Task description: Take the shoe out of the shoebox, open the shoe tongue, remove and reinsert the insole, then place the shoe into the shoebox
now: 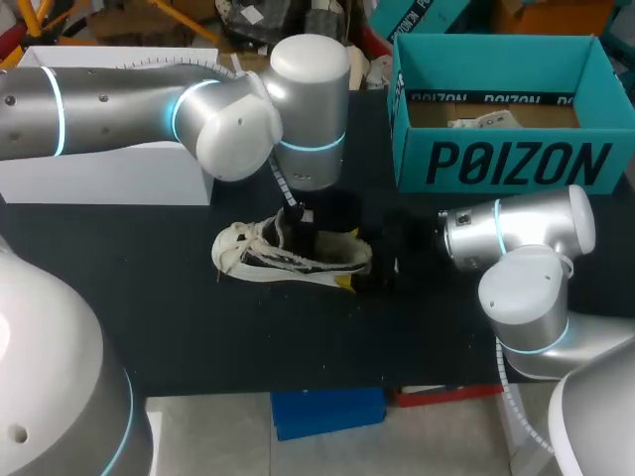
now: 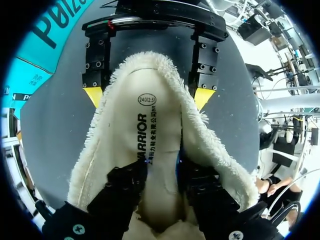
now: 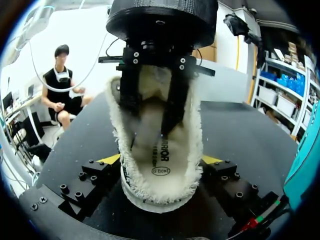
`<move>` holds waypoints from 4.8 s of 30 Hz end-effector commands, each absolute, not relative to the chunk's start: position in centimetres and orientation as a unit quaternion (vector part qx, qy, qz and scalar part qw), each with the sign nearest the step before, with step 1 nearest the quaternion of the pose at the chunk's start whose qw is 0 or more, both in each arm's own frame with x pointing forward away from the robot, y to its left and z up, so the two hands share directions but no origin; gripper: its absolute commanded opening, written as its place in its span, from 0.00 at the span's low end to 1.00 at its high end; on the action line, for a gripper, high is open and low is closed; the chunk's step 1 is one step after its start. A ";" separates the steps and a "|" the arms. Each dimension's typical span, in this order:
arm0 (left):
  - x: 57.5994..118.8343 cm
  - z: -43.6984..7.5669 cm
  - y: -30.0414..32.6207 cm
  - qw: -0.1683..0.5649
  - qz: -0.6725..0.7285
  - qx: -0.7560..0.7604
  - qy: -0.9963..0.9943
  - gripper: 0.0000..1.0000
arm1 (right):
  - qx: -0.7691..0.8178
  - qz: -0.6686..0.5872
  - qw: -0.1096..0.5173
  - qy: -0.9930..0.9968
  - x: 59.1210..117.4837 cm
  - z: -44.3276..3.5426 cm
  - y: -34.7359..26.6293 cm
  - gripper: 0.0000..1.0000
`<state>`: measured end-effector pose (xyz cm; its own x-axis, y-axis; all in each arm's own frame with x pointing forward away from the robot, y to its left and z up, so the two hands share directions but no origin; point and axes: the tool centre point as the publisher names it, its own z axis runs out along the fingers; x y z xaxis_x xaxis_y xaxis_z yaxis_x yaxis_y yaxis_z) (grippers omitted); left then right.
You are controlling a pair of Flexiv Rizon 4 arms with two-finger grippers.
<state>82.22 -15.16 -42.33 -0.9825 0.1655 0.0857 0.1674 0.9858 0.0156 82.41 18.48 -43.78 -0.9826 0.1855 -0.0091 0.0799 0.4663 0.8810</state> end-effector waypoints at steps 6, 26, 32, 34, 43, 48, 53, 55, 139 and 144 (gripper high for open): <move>81.5 -45.7 -14.3 -0.045 -0.049 -0.066 -0.996 0.44 | 0.079 0.510 0.052 0.855 82.4 -44.0 18.4 0.00; 84.9 -46.2 -12.2 -0.248 -0.045 0.013 -0.968 0.40 | 0.079 0.510 0.052 0.855 82.4 -44.0 18.4 0.00; 85.4 -46.1 -12.7 -0.249 -0.040 -0.005 -0.968 0.37 | 0.079 0.510 0.052 0.855 82.4 -44.0 18.4 0.00; 85.3 -46.4 -13.0 -0.242 -0.039 -0.016 -0.969 0.33 | 0.079 0.510 0.052 0.855 82.4 -44.0 18.4 0.00; 84.4 -45.7 -13.5 -0.215 -0.035 -0.049 -0.975 0.00 | 0.079 0.510 0.052 0.855 82.4 -44.0 18.4 0.00; 84.0 -44.4 -13.7 -0.197 -0.027 -0.062 -0.978 0.00 | 0.079 0.510 0.052 0.855 82.4 -44.0 18.4 0.00; 83.7 -42.4 -13.8 -0.172 -0.003 -0.081 -0.982 0.00 | 0.079 0.510 0.052 0.855 82.4 -44.0 18.4 0.00; 83.5 -41.8 -13.8 -0.164 0.000 -0.088 -0.983 0.00 | 0.079 0.510 0.052 0.855 82.4 -44.0 18.4 0.00; 82.3 -39.0 -21.3 -0.217 0.117 -0.159 -0.956 0.23 | 0.079 0.510 0.052 0.855 82.4 -44.0 18.4 0.00; 81.9 -38.8 -21.1 -0.214 0.123 -0.165 -0.955 0.00 | 0.079 0.510 0.052 0.855 82.4 -44.0 18.4 0.00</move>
